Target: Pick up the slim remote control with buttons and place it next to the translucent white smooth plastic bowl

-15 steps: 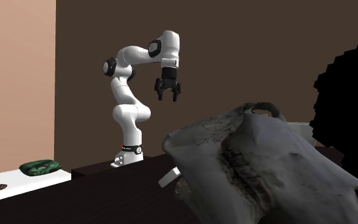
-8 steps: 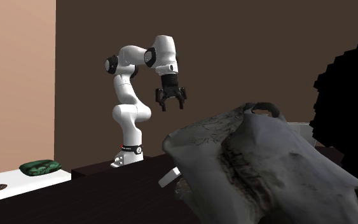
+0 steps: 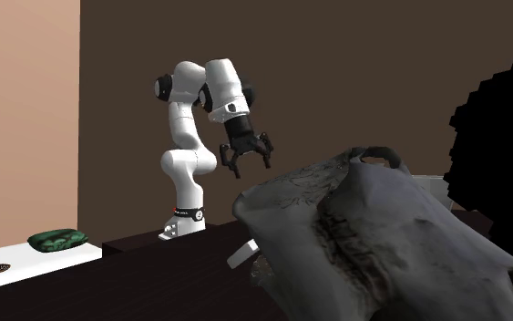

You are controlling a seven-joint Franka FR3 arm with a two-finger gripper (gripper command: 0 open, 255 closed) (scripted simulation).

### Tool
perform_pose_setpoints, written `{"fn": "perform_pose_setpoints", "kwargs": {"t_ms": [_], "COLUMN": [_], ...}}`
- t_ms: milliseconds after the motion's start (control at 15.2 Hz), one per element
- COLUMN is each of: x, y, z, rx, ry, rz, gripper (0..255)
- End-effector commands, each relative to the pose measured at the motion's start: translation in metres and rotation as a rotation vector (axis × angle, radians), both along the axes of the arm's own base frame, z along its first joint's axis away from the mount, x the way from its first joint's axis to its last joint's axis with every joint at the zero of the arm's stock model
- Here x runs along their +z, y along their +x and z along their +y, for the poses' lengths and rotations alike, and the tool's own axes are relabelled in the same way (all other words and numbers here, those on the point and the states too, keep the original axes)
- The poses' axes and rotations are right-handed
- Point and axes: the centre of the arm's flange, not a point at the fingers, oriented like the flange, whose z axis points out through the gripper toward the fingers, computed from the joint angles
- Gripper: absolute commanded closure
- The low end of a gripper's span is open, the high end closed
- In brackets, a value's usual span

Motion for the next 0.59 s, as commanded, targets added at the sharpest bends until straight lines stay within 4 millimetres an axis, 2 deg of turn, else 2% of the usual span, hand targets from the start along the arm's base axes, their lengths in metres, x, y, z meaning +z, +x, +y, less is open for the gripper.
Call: {"fn": "perform_pose_setpoints", "kwargs": {"t_ms": [0, 528], "x": [-0.016, -0.074], "y": [0.009, 0.037], "z": [-0.018, -0.093], "rx": [-0.069, -0.328], "ry": [0.026, 0.135], "rz": [-0.043, -0.202], "gripper": [0, 0]}}
